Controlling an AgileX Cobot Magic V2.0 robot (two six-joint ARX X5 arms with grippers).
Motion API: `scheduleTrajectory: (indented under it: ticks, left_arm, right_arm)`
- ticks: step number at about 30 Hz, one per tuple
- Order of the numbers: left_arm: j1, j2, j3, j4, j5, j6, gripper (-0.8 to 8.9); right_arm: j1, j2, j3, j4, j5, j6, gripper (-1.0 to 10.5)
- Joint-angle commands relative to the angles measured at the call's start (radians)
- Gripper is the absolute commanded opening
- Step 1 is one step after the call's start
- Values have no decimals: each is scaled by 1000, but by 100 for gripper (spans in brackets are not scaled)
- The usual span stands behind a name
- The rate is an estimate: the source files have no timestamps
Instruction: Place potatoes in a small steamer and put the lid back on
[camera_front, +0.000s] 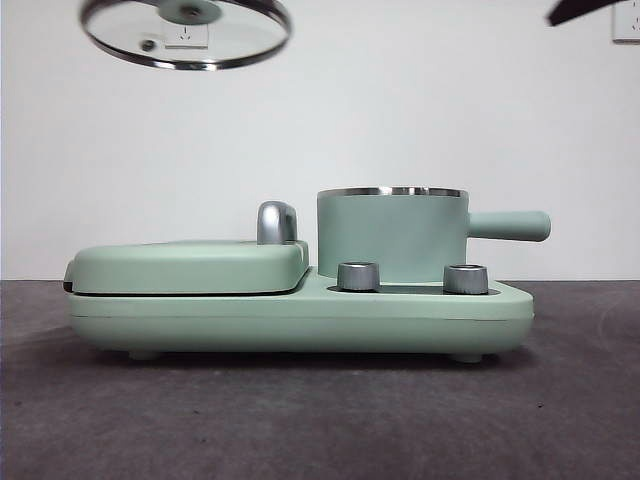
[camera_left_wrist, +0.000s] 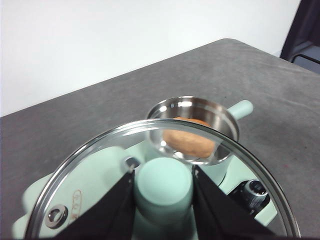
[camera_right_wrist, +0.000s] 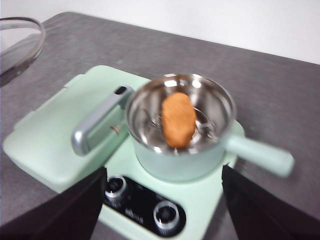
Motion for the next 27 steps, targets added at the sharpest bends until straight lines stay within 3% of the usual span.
scheduleTrajectory:
  ticks: [1,11,27]
  left_arm:
    - [-24,45,18,61,-2,-2,9]
    - [-99,291,86,214,-27,-19,9]
    - [-143,655,405,282,-26,8,9]
  right_arm:
    - [5,-71,-69,19,40,38,358]
    - [5,-287,-205,-2,80,40,358]
    - [5,-320,-212,-47,121,36,357]
